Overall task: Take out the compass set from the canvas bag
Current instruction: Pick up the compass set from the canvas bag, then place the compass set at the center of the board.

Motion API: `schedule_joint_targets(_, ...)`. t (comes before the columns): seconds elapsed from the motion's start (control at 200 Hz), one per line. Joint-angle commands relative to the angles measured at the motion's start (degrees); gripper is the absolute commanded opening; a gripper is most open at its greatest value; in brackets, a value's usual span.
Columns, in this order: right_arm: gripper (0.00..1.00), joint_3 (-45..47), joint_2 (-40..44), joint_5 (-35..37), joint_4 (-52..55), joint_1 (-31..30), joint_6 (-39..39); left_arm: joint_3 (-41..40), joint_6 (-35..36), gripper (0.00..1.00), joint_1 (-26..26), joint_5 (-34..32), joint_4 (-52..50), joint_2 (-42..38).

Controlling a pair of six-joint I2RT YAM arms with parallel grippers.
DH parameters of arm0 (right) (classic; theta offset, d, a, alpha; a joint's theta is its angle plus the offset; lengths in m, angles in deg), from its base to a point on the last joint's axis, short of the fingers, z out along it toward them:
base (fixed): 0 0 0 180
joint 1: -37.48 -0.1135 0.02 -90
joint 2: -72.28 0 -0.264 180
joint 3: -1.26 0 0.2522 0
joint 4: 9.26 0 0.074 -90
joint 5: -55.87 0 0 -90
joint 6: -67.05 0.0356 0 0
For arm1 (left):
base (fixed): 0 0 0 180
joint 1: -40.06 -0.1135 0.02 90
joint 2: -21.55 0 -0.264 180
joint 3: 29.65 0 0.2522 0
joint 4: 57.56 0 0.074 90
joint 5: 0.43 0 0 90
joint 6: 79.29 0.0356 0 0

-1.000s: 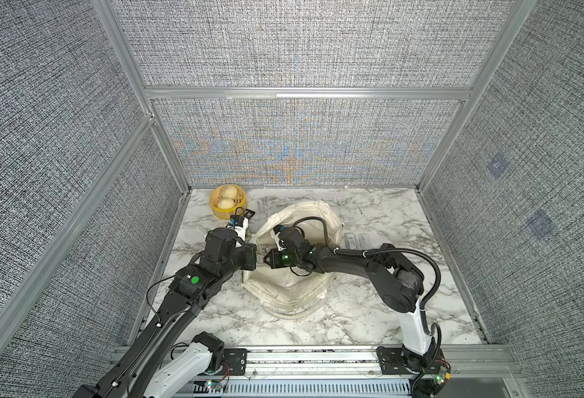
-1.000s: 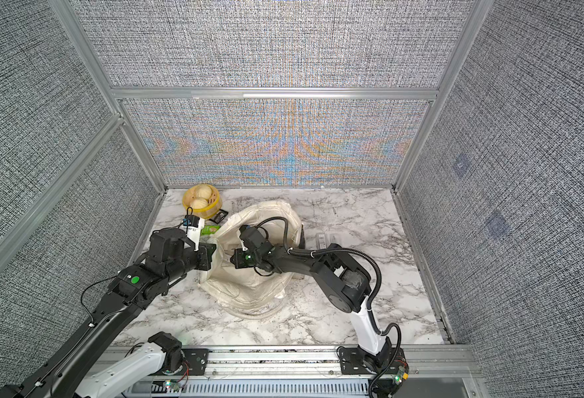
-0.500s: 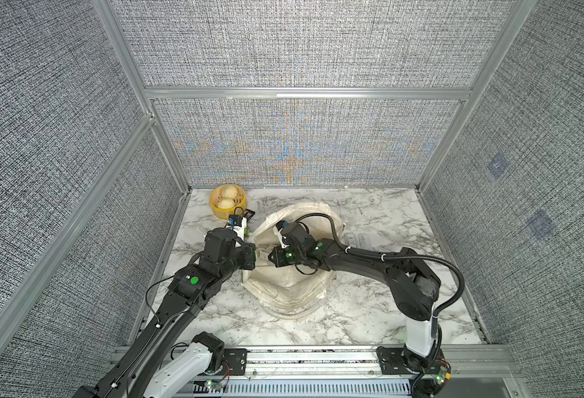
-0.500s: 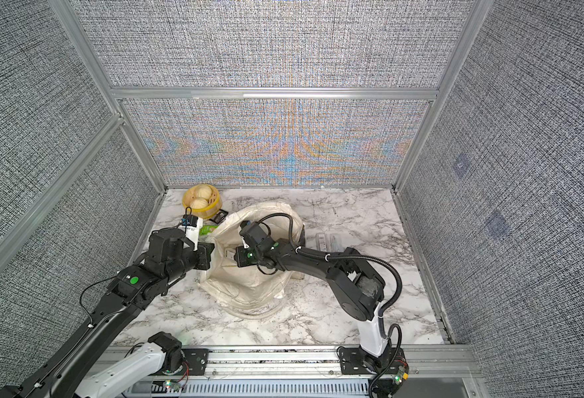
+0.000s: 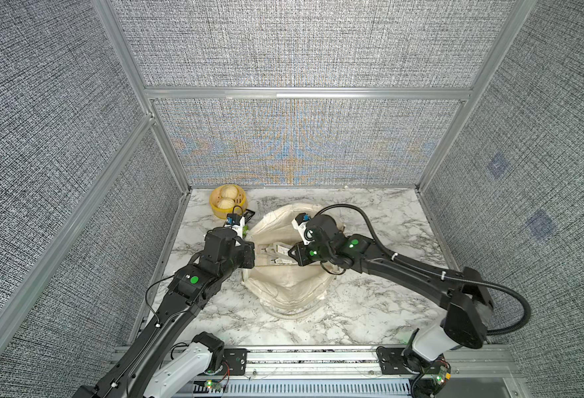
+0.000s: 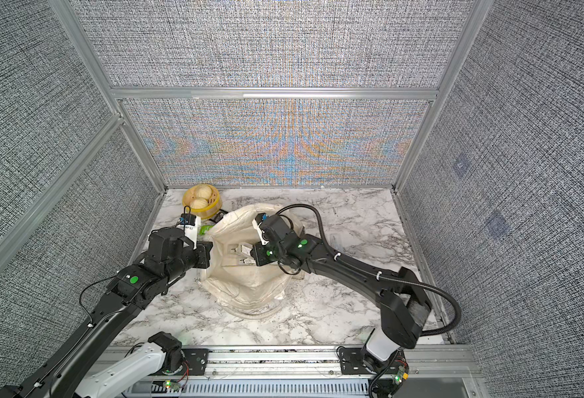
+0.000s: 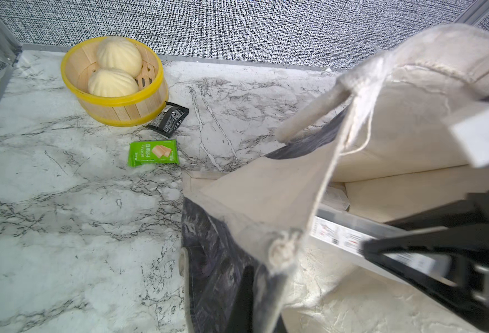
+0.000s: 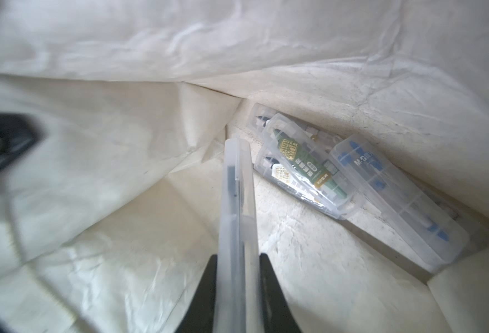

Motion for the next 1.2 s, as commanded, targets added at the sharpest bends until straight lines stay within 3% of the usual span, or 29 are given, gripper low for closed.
schedule_joint_targets(0.0,0.09,-1.03,4.6,-5.48,4.85,-0.04,-3.33,0.88,-0.93,0.0,0.01,-1.3,-0.55,0.12)
schedule_joint_targets(0.23,0.1,-5.0,16.41,-8.74,10.92,3.27,-5.01,3.98,-1.72,0.0,0.03,-3.33,-1.42,2.8)
schedule_joint_targets(0.36,0.09,-6.16,21.59,-8.89,11.6,11.55,-4.34,4.71,-1.69,0.0,0.01,-2.97,-0.66,3.75)
schedule_joint_targets(0.53,0.07,-2.98,26.16,-10.58,4.76,24.3,-0.07,4.81,-1.11,0.0,0.05,-2.76,0.37,4.6)
schedule_joint_targets(0.63,0.06,-3.26,25.91,-4.37,6.99,28.72,0.07,5.36,-0.46,0.0,0.08,-2.84,0.57,5.5)
schedule_joint_targets(0.71,0.05,0.91,26.55,-0.08,5.81,33.84,3.33,5.52,-0.27,0.0,0.07,-2.59,1.01,6.01)
schedule_joint_targets(0.92,0.05,20.04,26.91,2.61,-6.55,50.13,15.06,5.92,0.87,0.0,-0.04,-1.7,1.91,6.27)
schedule_joint_targets(1.06,0.03,27.64,23.06,4.73,-13.08,55.03,18.36,5.53,1.87,0.0,-0.02,-0.78,2.51,6.51)
schedule_joint_targets(1.196,0.02,29.62,16.47,1.53,-18.1,56.65,20.58,4.05,2.34,0.0,-0.02,-0.27,3.27,6.57)
